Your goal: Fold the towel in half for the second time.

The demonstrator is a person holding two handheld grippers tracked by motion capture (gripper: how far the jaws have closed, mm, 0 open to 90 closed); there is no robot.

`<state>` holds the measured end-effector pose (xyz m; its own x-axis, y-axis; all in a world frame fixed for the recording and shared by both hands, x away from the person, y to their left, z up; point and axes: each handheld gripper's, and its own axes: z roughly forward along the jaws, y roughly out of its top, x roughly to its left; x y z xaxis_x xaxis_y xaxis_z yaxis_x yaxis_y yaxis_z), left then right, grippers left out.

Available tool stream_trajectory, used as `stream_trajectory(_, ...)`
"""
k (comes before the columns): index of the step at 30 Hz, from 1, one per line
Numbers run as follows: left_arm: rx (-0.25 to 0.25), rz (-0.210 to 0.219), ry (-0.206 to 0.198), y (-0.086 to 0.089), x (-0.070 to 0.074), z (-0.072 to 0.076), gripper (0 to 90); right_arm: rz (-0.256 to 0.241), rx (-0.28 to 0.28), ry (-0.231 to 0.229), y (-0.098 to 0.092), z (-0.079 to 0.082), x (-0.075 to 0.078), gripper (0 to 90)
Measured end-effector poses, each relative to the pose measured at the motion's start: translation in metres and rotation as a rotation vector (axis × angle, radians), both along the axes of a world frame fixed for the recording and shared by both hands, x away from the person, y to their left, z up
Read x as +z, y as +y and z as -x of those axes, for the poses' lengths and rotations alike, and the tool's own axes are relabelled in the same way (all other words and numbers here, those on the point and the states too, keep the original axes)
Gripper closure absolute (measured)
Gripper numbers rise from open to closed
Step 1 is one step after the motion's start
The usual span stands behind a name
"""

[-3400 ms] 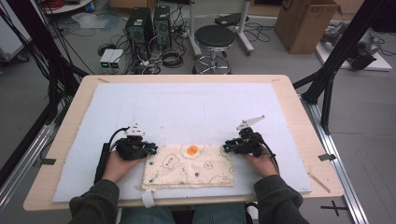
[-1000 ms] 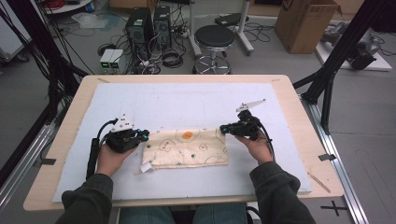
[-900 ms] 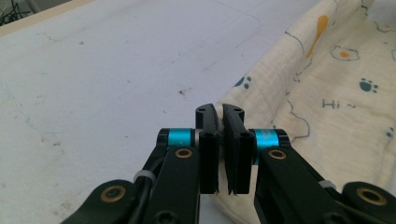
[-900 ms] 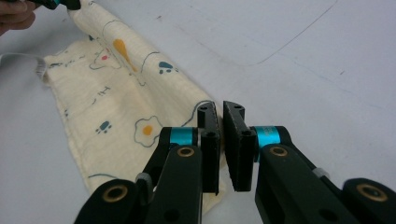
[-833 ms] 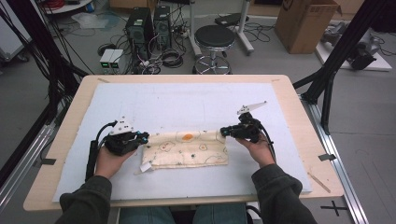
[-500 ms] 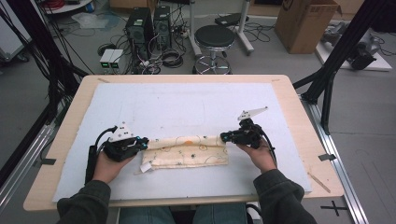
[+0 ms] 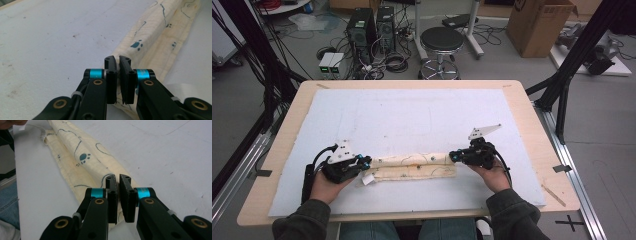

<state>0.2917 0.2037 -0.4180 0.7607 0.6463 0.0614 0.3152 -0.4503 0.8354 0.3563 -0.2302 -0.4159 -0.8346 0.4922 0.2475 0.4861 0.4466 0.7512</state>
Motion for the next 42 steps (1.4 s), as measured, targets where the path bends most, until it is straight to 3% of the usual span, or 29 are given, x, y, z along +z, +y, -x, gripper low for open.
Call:
stream_trajectory(17,-0.046,-0.032,0.035,0.0,-0.008,0.018,82.5,0.048,0.034,-0.009,0.0,0.022,-0.01,84.8)
stream_trajectory(21,-0.058,-0.041,0.059,0.001,-0.012,0.019,80.7,0.051,0.045,-0.006,0.0,0.026,-0.013,83.6)
stream_trajectory(25,-0.069,-0.022,0.08,0.002,-0.012,0.02,72.0,0.037,0.045,0.01,-0.002,0.03,-0.016,77.9)
stream_trajectory(28,-0.073,-0.008,0.08,0.004,-0.008,0.022,60.1,0.032,0.049,0.012,-0.003,0.031,-0.015,70.6)
stream_trajectory(33,-0.07,0.059,0.059,0.015,0.004,0.027,50.9,0.001,0.059,-0.008,-0.007,0.036,-0.005,59.3)
stream_trajectory(38,-0.066,0.101,0.038,0.015,0.015,0.022,51.6,-0.025,0.069,-0.045,-0.005,0.036,0.015,55.9)
stream_trajectory(40,-0.065,0.109,0.034,0.01,0.017,0.018,56.6,-0.027,0.083,-0.062,0.001,0.032,0.021,61.1)
stream_trajectory(42,-0.056,0.092,0.038,0.001,0.017,0.01,67.3,-0.022,0.079,-0.073,0.008,0.027,0.023,65.4)
